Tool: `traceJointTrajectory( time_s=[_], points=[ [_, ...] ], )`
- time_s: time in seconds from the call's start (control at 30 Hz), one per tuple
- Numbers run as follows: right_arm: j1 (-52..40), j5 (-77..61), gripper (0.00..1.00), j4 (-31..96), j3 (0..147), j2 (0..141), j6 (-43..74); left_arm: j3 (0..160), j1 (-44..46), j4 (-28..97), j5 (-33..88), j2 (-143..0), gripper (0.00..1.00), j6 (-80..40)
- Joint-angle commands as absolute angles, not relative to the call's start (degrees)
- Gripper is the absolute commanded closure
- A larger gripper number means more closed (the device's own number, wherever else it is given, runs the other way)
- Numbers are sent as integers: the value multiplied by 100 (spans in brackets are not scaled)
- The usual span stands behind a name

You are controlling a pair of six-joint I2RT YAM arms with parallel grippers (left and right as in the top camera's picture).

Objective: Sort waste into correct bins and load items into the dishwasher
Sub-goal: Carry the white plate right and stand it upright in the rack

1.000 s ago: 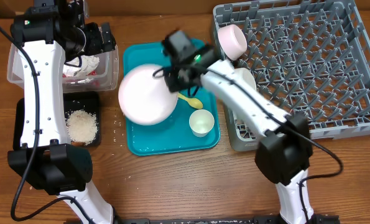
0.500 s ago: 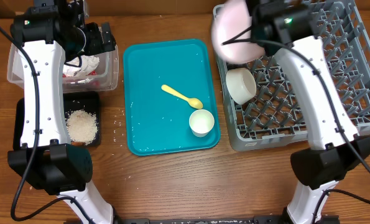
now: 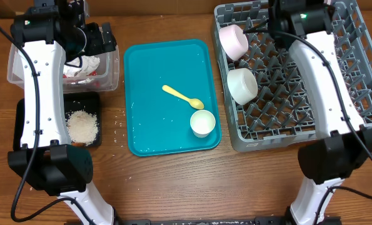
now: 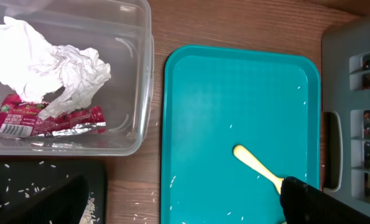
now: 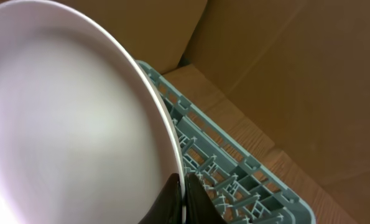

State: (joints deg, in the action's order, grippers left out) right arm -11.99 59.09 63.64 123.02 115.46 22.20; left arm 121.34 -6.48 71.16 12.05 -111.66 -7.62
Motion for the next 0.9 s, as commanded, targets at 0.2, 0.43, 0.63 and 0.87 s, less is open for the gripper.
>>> traceJointTrajectory(
  time_s=[0.2, 0.43, 0.63, 0.87],
  points=[
    [-1232, 6073, 96, 6023, 11957, 12116, 2209, 12226, -635, 7113, 1293, -11124, 0, -860],
    [-1236, 5839, 96, 6047, 11957, 12390, 2209, 12226, -635, 7113, 1293, -11124, 0, -860],
    [-1273, 5483, 96, 6047, 11957, 12407, 2209, 12226, -635, 7113, 1293, -11124, 0, -860],
    [-1280, 5387, 96, 6071, 11952, 12442, 2206, 12226, -635, 7113, 1293, -11124, 0, -860]
  ],
)
